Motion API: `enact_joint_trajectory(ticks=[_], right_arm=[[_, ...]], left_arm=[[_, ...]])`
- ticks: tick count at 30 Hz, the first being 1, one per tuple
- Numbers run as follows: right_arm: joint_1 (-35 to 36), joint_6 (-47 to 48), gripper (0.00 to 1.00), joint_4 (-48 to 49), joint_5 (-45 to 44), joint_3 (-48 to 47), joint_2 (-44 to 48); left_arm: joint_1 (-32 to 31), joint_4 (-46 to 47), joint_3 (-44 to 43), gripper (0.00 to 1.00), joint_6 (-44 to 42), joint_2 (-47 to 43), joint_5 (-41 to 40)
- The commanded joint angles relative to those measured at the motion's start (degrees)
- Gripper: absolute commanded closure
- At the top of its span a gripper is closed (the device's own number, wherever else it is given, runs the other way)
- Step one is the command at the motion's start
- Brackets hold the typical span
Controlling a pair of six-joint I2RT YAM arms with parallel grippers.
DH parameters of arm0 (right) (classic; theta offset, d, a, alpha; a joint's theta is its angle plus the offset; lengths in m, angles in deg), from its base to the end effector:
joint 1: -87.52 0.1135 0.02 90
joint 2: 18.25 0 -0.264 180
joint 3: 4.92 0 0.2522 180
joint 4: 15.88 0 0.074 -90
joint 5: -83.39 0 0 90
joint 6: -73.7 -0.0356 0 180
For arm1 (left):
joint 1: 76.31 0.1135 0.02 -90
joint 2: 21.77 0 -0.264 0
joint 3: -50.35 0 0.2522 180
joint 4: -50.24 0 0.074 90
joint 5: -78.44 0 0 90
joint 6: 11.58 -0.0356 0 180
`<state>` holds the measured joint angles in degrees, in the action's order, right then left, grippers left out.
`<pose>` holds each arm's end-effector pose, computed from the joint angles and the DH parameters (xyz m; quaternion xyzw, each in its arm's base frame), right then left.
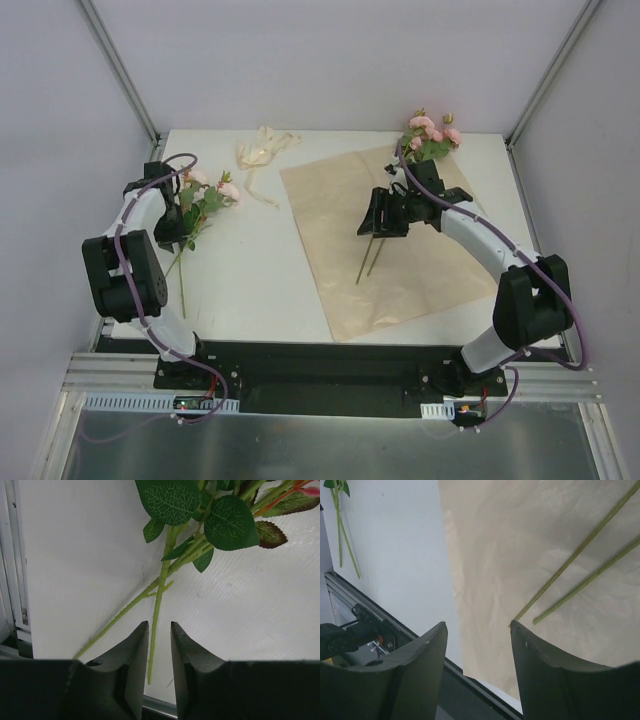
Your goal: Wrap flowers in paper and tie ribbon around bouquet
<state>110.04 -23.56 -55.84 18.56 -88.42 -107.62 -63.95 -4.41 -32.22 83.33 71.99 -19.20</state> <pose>0.3101 0.1450 0.2755 -0.2013 0.8855 0.2894 0.3027 0.3208 0.0751 0.2283 -0.1603 0.9625 0.0786 0.2041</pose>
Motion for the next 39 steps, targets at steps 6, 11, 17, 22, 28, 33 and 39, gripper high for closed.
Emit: enact_joint_trajectory(ticks=[6, 11, 17, 22, 28, 33, 39], right_arm=[[0.8, -1.4, 0.44, 5.6, 5.9, 2.6, 5.8], [0.8, -1.7, 0.44, 6.7, 6.5, 3.0, 6.5], [0.8, -1.3, 0.44, 7.0, 5.9, 3.2, 5.5], [0.8, -0.1, 0.44, 6.2, 4.2, 3.0, 5.4], [0.7, 1.6, 0.44, 4.1, 2.5, 1.5, 3.4], [0.8, 2.7, 0.45, 3.9, 1.6, 0.6, -0.6], [2.6, 2.6, 0.33, 7.4, 12.7, 0.0, -2.3]], left_arm=[[-0.1, -5.0, -1.5, 0.73, 2.4, 7.0, 0.4], [0.0, -5.1, 0.3, 0.72, 4.1, 9.3, -2.8], [0.1, -4.1, 1.8, 0.74, 3.3, 11.5, -3.1], [0.2, -3.9, 2.1, 0.97, 2.2, 11.8, -6.0], [0.2, -6.2, 0.4, 1.00, 10.3, -4.9, -16.0], [0.0, -5.8, -3.4, 1.00, 14.0, -20.8, -4.5], [-3.7, 11.3, 6.6, 1.00, 23.2, -34.5, 41.8]])
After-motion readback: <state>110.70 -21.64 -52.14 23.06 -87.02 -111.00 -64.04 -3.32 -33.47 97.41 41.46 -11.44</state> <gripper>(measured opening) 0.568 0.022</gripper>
